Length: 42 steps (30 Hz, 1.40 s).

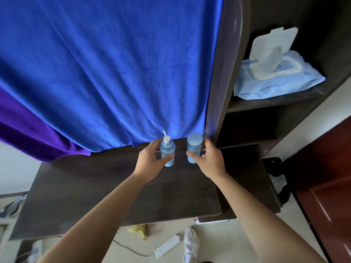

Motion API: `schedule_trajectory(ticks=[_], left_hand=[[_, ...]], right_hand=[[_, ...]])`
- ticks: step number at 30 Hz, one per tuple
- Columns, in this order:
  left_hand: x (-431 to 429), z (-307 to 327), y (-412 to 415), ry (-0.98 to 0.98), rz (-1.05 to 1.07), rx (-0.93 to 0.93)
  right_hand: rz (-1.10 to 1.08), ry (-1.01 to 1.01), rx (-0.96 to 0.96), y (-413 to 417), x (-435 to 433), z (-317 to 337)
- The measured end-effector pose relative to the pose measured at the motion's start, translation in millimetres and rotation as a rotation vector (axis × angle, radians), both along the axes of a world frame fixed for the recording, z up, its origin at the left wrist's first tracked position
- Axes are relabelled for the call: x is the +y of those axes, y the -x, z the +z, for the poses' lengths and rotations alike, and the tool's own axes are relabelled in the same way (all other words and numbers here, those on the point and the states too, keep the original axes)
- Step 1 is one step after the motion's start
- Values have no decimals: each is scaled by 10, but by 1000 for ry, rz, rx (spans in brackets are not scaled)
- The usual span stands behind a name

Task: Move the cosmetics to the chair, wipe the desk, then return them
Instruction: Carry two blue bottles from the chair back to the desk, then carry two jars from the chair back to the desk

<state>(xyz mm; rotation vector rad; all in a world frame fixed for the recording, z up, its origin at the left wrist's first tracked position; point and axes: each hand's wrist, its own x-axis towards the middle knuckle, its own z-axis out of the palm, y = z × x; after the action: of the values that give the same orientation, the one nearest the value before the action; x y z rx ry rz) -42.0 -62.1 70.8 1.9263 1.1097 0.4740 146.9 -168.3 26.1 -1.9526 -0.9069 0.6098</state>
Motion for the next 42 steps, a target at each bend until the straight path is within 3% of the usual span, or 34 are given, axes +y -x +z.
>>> schedule_trajectory(ticks=[13,25,27,34,37,42], left_hand=[[578,-769,-603,170,-15,84],[534,-626,-653,197,-28,177],[453,-443,-534,76,-19,199],[60,338,89,-700,-99,252],[-156,623,334,-868,-125,231],[-777,813,698,-1018,-171,136]], right_hand=[[18,119,13,-254,584,-349],[13,182,-32,-181,392,-210],[36,158,-77,-130,259,-87],[51,-85,-348,160,-242,538],[-36,-161,-604,387,-582,767],[-258,-48,-860,839,-1465,970]])
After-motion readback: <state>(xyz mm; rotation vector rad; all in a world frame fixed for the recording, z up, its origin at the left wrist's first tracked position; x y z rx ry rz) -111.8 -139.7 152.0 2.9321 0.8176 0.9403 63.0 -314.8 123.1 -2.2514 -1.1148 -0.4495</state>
